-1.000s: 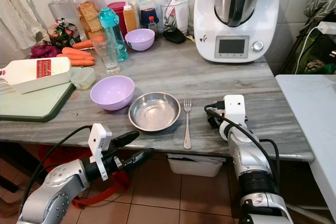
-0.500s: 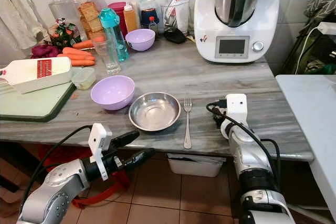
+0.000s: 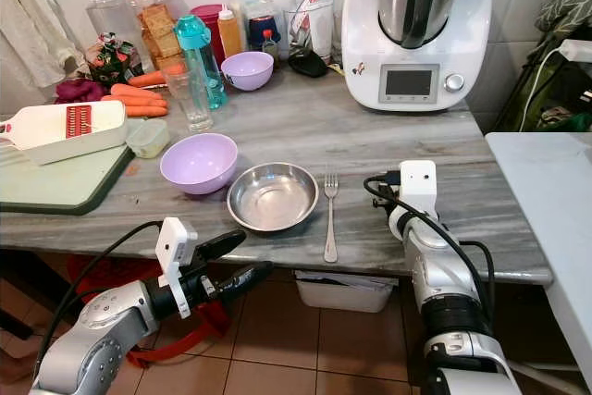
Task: Setting the table
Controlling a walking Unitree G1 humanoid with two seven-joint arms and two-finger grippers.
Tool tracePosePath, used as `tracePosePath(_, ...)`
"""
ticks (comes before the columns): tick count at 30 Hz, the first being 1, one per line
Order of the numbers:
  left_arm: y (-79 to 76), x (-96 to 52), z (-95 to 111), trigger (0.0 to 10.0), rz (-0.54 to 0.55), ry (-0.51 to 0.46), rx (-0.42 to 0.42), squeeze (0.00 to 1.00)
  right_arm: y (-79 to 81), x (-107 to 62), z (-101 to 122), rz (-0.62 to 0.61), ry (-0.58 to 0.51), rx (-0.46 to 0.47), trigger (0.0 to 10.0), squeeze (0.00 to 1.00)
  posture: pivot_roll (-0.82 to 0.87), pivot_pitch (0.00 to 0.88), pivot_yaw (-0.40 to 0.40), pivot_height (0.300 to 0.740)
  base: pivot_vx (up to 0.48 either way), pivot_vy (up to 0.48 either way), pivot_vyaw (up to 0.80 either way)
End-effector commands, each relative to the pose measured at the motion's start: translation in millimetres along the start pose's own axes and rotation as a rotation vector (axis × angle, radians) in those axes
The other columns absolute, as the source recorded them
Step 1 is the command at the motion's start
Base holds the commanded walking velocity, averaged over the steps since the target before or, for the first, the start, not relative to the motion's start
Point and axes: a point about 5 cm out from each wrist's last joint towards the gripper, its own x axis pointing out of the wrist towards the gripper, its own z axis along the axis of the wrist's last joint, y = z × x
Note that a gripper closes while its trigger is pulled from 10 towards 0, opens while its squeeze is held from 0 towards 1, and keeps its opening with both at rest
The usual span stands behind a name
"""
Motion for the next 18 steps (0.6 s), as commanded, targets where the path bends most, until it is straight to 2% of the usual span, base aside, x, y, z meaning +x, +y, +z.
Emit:
tracePosePath(1,0.8,-2.2,4,10.0,0.010,-0.005,0.015,0.00,-0.1,-1.5,-18,-0.005,0.089,0.012,0.0,0.00,0.01,0.000,0.103,0.740,0.000,0.000,0.00)
tracePosePath(11,0.8,-2.2,4,10.0,0.010,-0.004,0.015,0.00,-0.7,-1.0,-20,-0.007,0.089,0.013,0.0,0.00,0.01,0.000,0.103,0.740,0.000,0.000,0.00)
tracePosePath(14,2.8,-1.7,4,10.0,0.019,0.003,0.011,0.00,11.5,1.7,-37,-0.007,0.139,-0.092,0.0,0.00,0.02,0.000,0.111,0.740,0.000,0.000,0.00)
tracePosePath(18,3.3,-1.2,4,10.0,0.022,0.002,0.013,0.00,21.9,4.0,-39,0.014,0.146,-0.108,0.0,0.00,0.02,0.000,0.111,0.740,0.000,0.000,0.00)
